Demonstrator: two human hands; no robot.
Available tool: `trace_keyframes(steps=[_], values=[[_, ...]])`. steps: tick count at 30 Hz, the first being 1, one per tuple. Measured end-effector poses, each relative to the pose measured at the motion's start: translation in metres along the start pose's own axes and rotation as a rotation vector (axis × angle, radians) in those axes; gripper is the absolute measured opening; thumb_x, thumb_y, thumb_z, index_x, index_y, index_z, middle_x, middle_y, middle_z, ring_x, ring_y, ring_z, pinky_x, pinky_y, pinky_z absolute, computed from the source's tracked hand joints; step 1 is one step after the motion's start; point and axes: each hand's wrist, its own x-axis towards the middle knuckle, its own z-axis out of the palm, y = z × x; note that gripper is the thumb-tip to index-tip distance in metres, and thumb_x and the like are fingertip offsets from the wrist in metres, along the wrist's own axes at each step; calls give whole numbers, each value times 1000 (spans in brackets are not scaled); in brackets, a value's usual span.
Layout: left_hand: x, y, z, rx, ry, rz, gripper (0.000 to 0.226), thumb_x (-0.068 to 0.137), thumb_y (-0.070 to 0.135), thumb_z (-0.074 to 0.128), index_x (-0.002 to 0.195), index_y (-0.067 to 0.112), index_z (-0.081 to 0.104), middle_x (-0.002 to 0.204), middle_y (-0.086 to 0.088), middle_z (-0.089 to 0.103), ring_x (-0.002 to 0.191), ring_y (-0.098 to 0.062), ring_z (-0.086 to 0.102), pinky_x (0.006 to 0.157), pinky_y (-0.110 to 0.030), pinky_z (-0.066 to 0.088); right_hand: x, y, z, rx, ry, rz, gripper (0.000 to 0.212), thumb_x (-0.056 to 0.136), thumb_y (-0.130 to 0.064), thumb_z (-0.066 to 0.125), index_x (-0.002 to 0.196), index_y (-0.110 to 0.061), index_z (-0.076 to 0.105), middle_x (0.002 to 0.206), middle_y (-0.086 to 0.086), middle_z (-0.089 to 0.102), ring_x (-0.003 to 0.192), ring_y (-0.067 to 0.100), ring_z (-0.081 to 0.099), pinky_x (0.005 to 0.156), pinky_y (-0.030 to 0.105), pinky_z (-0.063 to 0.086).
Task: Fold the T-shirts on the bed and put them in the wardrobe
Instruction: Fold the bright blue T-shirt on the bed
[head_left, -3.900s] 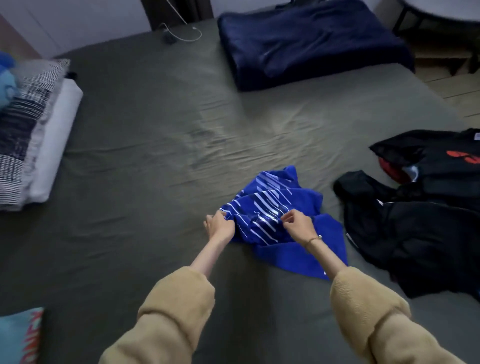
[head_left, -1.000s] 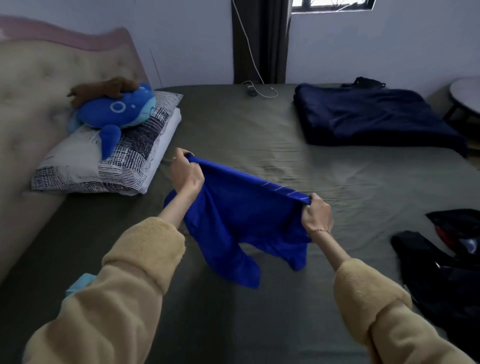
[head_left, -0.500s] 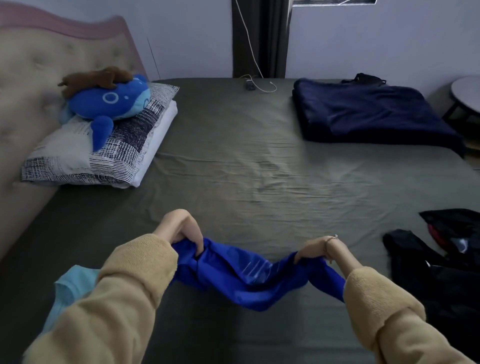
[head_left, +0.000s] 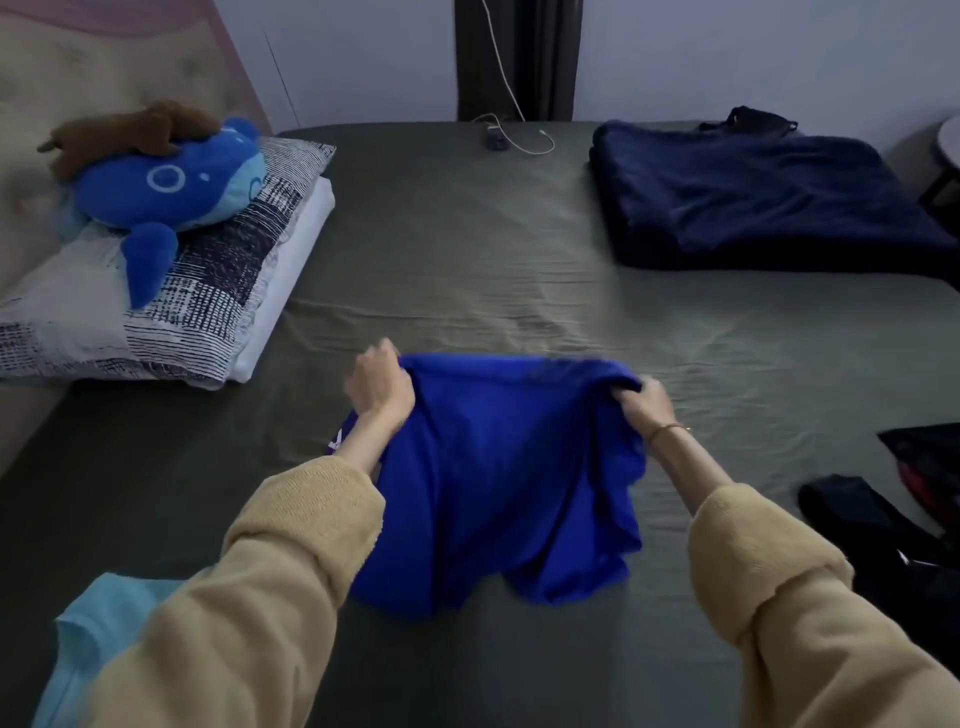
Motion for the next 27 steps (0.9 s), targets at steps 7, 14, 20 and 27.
trace_keyframes(steps=[7, 14, 20, 27], values=[[32, -16, 64, -108, -42, -113, 55, 93, 10, 53, 142, 8, 29, 145, -15, 34, 132, -30, 33, 101, -44, 35, 31, 31, 33, -121, -144, 31, 64, 83, -2, 60, 141, -12, 33, 132, 13, 49, 112, 22, 47, 100, 34, 38], [-20, -67, 137, 85, -821, -102, 37, 79, 28, 71, 109, 16, 52, 114, -3, 57, 107, -23, 56, 84, -30, 43, 3, 95, 66, -856, -613, 219, 53, 82, -30, 68, 126, -6, 51, 128, 6, 52, 119, 24, 50, 93, 30, 42], [-62, -64, 160, 190, -960, 245, 67, 72, 41, 77, 129, 25, 46, 126, -1, 45, 119, -21, 45, 100, -37, 36, -23, 128, 100, -1022, -624, 77, 26, 88, -21, 54, 113, -14, 52, 122, 8, 56, 112, 28, 54, 79, 32, 40], [-73, -46, 166, 57, -847, 253, 87, 74, 54, 71, 145, 28, 26, 137, -7, 31, 131, -29, 33, 110, -47, 27, -7, 75, 80, -641, -550, -186, 21, 89, -5, 51, 109, -4, 56, 103, 12, 59, 98, 25, 55, 77, 27, 33]])
